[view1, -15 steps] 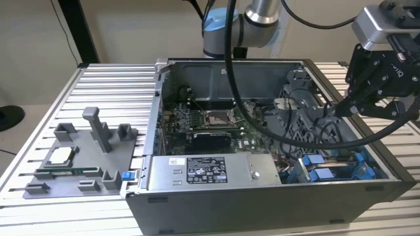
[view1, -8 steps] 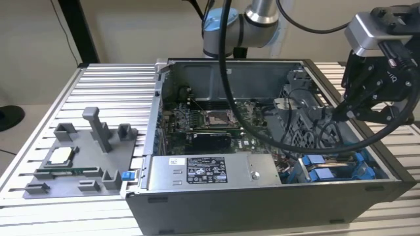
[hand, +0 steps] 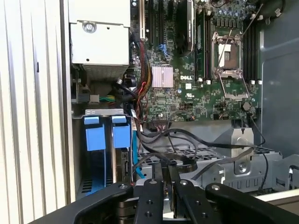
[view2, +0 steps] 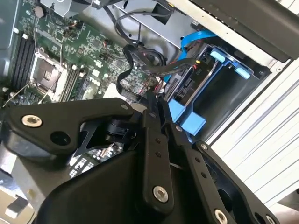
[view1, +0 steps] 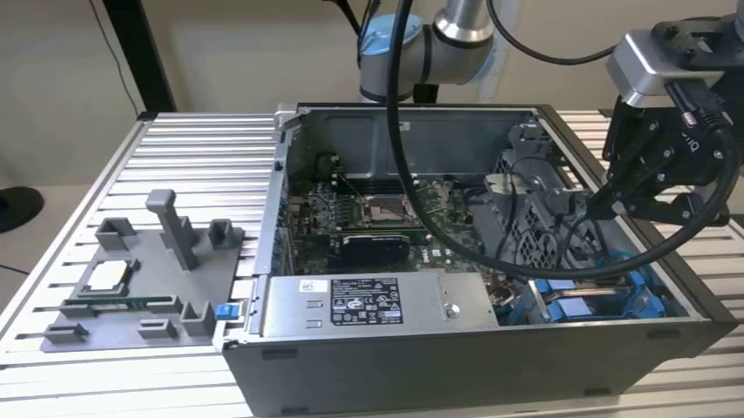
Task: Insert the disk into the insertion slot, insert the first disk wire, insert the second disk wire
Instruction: 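Insert the second disk wire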
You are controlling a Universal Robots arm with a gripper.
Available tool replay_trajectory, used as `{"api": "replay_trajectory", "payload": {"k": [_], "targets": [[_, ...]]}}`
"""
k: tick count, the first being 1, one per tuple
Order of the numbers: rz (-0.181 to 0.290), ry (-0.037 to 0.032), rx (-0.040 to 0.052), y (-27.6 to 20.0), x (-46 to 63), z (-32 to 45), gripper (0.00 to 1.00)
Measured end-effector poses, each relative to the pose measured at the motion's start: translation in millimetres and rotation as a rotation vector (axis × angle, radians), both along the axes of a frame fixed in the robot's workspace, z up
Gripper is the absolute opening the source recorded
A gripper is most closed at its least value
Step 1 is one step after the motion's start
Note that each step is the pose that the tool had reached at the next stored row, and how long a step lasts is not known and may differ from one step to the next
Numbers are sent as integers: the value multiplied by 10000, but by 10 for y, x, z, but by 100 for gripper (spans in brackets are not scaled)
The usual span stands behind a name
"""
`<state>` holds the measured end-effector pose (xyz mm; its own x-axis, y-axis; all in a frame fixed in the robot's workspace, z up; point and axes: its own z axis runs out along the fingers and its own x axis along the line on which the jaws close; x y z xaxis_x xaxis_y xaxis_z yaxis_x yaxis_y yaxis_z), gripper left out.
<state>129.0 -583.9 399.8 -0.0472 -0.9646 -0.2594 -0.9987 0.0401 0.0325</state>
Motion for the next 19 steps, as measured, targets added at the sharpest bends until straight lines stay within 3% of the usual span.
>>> {"api": "replay_trajectory", "payload": {"k": [3,8,11,18,19], "targets": [[1,0,-36,1,0,-3,0],[3,0,-528,5,0,-31,0],[3,0,-777,6,0,-53,0],[5,0,-1147,8,0,-128,0],[4,0,-1151,8,0,-129,0]]}}
